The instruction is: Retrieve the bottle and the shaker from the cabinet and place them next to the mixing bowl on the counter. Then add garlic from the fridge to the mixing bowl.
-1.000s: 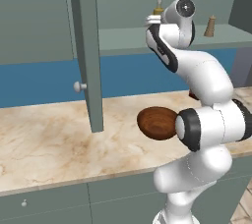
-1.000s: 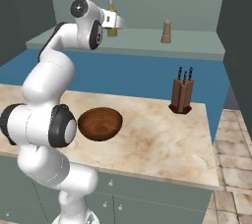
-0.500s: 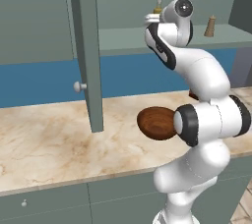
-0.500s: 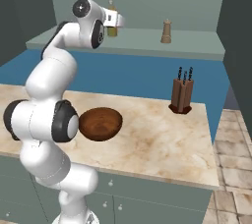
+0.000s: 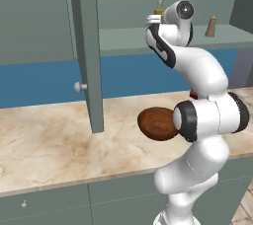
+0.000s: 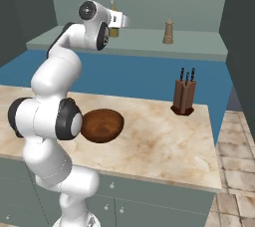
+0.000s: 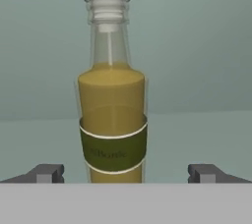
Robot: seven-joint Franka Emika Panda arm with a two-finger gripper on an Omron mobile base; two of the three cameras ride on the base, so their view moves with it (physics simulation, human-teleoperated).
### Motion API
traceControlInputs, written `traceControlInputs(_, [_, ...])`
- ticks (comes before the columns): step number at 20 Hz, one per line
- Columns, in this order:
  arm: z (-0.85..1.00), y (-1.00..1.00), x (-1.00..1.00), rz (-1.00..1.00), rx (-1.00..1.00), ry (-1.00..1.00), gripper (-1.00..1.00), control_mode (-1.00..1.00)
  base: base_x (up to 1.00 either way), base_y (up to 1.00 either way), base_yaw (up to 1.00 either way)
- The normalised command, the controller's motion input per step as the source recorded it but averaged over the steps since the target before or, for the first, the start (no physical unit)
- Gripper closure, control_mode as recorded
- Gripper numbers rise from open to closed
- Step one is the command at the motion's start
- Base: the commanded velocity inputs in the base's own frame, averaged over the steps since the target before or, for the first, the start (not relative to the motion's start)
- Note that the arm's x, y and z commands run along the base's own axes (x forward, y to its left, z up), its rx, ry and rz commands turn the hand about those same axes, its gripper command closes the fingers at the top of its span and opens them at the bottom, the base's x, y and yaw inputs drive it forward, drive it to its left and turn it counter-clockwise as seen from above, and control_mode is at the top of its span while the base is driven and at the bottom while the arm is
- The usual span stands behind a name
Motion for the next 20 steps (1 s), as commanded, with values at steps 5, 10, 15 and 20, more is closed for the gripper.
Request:
traceControlInputs(5, [0.00,0.01,0.15,0.00,0.00,0.01,-1.00,-1.00,0.00,0.00,0.00])
traceControlInputs(10, [0.00,0.02,0.24,0.00,0.00,0.02,1.00,-1.00,0.00,0.00,0.00])
traceControlInputs(15, [0.00,0.00,0.19,0.00,0.00,0.00,1.00,-1.00,0.00,0.00,0.00])
traceControlInputs(20, [0.00,0.00,0.09,0.00,0.00,0.00,1.00,-1.00,0.00,0.00,0.00])
